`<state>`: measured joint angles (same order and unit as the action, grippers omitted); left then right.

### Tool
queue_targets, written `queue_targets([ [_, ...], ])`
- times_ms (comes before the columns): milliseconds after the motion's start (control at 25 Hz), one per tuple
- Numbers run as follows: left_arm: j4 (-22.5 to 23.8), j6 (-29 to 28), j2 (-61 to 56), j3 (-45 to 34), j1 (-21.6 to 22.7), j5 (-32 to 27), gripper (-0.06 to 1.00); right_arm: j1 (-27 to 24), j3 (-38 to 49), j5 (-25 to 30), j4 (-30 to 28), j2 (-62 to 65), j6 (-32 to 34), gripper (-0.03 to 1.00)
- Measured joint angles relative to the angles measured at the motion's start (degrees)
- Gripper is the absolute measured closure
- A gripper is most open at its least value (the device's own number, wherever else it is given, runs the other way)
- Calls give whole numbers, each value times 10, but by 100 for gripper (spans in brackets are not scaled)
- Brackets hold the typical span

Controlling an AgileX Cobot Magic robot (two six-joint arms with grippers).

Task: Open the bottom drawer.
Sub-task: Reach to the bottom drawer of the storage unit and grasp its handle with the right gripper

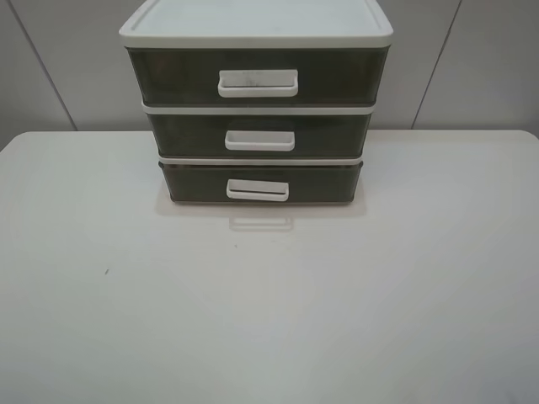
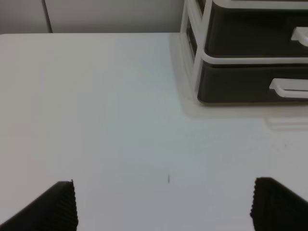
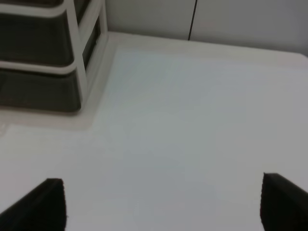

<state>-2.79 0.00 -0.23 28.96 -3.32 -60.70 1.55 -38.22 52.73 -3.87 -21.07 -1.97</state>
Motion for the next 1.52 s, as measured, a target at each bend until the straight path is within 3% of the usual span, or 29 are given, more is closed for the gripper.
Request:
queue_targets([
  [320, 0, 0, 0, 0, 0, 0, 20, 8, -26, -106, 44, -212, 0, 17],
  [600, 0, 0, 0, 0, 0, 0, 20, 196, -26, -268, 55, -399, 0, 17],
  [800, 0, 0, 0, 0, 0, 0, 20, 301, -26, -377, -24, -527, 0, 17],
  [1000, 0, 0, 0, 0, 0, 0, 20, 374, -26, -393, -140, -634, -2, 17],
  [1360, 0, 0, 0, 0, 0, 0, 20, 438, -26, -425, -367, -742, -2, 17],
  [1520, 0, 0, 0, 0, 0, 0, 20, 443, -27, -445, -415, -778, -3, 17],
])
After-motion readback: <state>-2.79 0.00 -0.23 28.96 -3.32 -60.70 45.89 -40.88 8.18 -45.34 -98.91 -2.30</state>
